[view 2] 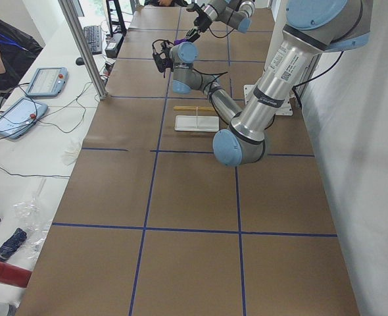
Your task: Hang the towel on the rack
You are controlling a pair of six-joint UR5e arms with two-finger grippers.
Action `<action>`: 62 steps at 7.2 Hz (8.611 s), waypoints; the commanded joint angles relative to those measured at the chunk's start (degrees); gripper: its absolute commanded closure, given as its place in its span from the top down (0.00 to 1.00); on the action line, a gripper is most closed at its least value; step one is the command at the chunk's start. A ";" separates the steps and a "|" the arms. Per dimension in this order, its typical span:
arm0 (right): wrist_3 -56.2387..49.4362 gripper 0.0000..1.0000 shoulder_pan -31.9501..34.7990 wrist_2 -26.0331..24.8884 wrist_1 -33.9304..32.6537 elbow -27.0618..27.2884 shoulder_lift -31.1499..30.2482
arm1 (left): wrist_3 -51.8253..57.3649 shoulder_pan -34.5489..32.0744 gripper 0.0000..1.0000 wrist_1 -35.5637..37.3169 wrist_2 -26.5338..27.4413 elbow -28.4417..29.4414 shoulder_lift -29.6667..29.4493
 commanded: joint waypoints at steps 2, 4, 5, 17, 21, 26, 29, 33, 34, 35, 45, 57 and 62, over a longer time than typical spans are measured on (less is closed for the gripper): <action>-0.01 0.00 -0.09 0.00 0.00 0.00 0.03 | -0.32 -0.09 0.00 0.32 0.01 0.04 0.06; -0.01 0.00 0.00 0.00 0.00 0.00 0.03 | -0.06 -0.27 0.00 0.32 -0.08 0.04 -0.03; -0.01 0.00 0.00 0.00 0.00 0.09 -0.06 | 0.03 -0.62 0.00 0.24 -0.08 0.04 -0.03; -2.62 1.00 27.54 40.36 -12.89 6.25 -9.80 | -4.36 -0.36 0.00 21.35 2.01 -19.34 1.46; -22.88 1.00 34.62 43.59 -30.69 5.19 -11.75 | 2.46 10.70 0.00 53.49 22.74 -35.76 1.46; -31.13 1.00 37.26 44.55 -39.20 4.31 -13.15 | 6.44 20.74 0.00 69.63 35.95 -38.45 10.33; -31.39 1.00 37.53 44.91 -39.02 3.96 -13.59 | 10.29 20.47 0.00 72.22 39.70 -39.77 19.61; -31.56 1.00 37.62 44.91 -39.02 3.35 -13.59 | 10.76 20.56 0.00 72.04 44.03 -33.03 24.58; -31.56 1.00 37.62 44.91 -39.02 2.74 -13.59 | 10.76 20.73 0.01 71.95 44.30 -29.96 24.58; -31.56 1.00 38.23 46.39 -39.11 2.73 -13.59 | 10.84 20.91 0.84 71.87 44.30 -28.02 24.41; -72.83 1.00 57.19 50.71 -54.49 -6.48 -22.10 | 74.82 -6.62 1.00 64.77 11.60 -26.52 24.05; -76.48 1.00 66.09 64.58 -45.26 -22.75 -29.24 | 123.43 -43.69 1.00 63.08 -25.66 0.82 36.00; -76.22 1.00 68.02 64.87 -37.85 -27.31 -32.22 | 122.99 -43.77 1.00 62.64 -25.75 1.27 35.22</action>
